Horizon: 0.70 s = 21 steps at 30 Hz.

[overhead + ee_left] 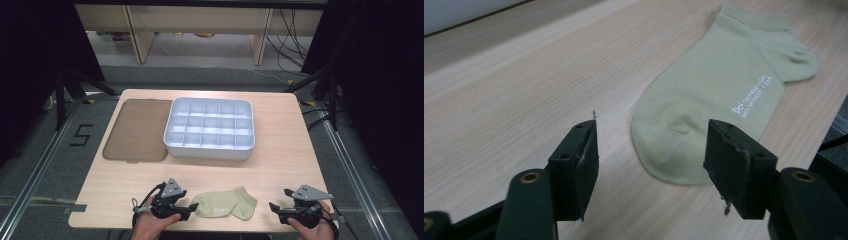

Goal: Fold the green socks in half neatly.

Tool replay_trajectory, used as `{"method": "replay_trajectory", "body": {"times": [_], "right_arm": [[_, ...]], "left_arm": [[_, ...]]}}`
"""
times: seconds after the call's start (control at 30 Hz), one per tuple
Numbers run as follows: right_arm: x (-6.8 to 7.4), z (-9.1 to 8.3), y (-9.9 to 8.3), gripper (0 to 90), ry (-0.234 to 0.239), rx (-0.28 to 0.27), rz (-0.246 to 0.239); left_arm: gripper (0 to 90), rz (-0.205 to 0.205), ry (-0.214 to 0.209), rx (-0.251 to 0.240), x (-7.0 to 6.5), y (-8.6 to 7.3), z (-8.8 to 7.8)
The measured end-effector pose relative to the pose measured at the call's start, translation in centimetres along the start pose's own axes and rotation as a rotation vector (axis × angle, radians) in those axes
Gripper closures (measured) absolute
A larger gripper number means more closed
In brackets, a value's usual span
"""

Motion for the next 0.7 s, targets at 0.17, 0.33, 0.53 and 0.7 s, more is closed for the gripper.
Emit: {"method": "replay_trajectory", "body": {"times": [0.17,0.33,0.53,0.7], "right_arm": [[0.5,0.0,-0.1,25.4,-0.007,0.003,0.048],[0.3,0.0,0.0,25.4,-0.021,0.004,0.011],[0.3,0.0,0.0,25.4,-0.022,0.004,0.004],[0.3,0.0,0.0,25.4,-0.024,-0.007,-0.007]], "left_arm": [[45.0,-0.007,0.018,0.001,0.1,0.3,0.3],[49.8,0.003,0.018,0.003,-0.1,0.6,0.6],[50.8,0.028,0.024,0.04,-0.4,0.7,1.4],[52.4,0.049,0.028,0.076,-0.3,0.6,1.9]]}}
Point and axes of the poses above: each handheld gripper's, and its own axes: z roughly forward along the jaws, y roughly out of its top, x roughly to its left, the point moved 3 cm from there along z, roughly forward along the jaws, and after that the axes turned 6 degrees about x, right-handed, at the moved point
